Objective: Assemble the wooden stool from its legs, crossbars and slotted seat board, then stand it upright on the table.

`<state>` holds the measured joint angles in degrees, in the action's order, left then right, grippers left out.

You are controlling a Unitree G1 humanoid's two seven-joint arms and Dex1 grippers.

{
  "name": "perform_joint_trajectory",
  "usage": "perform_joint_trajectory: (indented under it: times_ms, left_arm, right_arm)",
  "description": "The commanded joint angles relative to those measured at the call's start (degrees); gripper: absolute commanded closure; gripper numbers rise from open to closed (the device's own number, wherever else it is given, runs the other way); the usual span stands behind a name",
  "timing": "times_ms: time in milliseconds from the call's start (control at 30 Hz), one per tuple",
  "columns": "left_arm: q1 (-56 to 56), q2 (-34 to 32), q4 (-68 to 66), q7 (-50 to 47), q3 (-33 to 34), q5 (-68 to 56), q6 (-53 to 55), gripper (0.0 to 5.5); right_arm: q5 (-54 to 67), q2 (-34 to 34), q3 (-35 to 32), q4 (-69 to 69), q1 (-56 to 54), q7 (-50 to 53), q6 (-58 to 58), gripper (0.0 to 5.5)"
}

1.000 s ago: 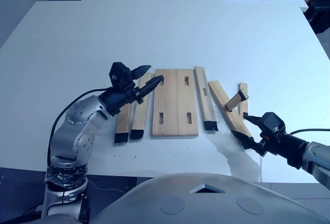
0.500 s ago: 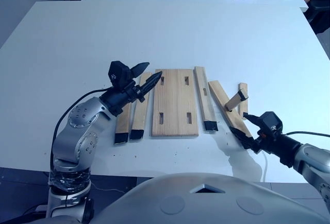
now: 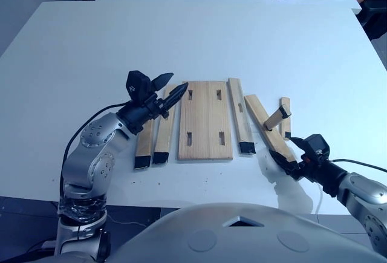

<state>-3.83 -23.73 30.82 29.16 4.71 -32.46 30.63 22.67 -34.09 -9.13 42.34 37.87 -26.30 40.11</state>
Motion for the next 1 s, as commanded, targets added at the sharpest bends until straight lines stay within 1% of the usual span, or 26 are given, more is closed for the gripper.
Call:
perform_joint_trajectory:
  times_ms: [33,333,533,767,833,1000]
  left_arm:
    - [1.29,-0.06,-0.47,-0.27,0.03,-0.48,0.58,2.77]
    - [2.16,0.03,-0.73,-0.18,-0.57,-0.43,0.69,2.77]
    - [1.94,0.21,-0.51,-0.36,-0.87,-0.43,0.64,2.77]
    - [1.89,0.28,-0.34,-0.44,-0.78,-0.52,0.72,2.77]
    - [1.97,0.39,-0.43,-0.53,-0.84,-0.45,0.69,2.77]
    - [2.7,0.64,-1.5,-0.47,-0.78,-0.24,0.35,2.77]
  right_arm:
    - [-1.8,0.44,1.72,-2.1,1.5,-0.15,-1.27,1.45]
    - [-3.39,0.48,4.8,-2.0,1.25,-0.18,-1.39,1.45]
    - [-3.74,0.94,4.15,-1.56,-1.0,1.3,-0.83,2.33]
    - [-5.29,-0.35,4.31,-0.82,-1.41,1.28,-0.8,3.32]
    - [-5.11,-0.37,4.29,-0.54,-1.71,0.91,-0.76,3.43]
    - [-4.34,-0.14,4.01,-0.21,-3.64,0.64,-0.31,3.43]
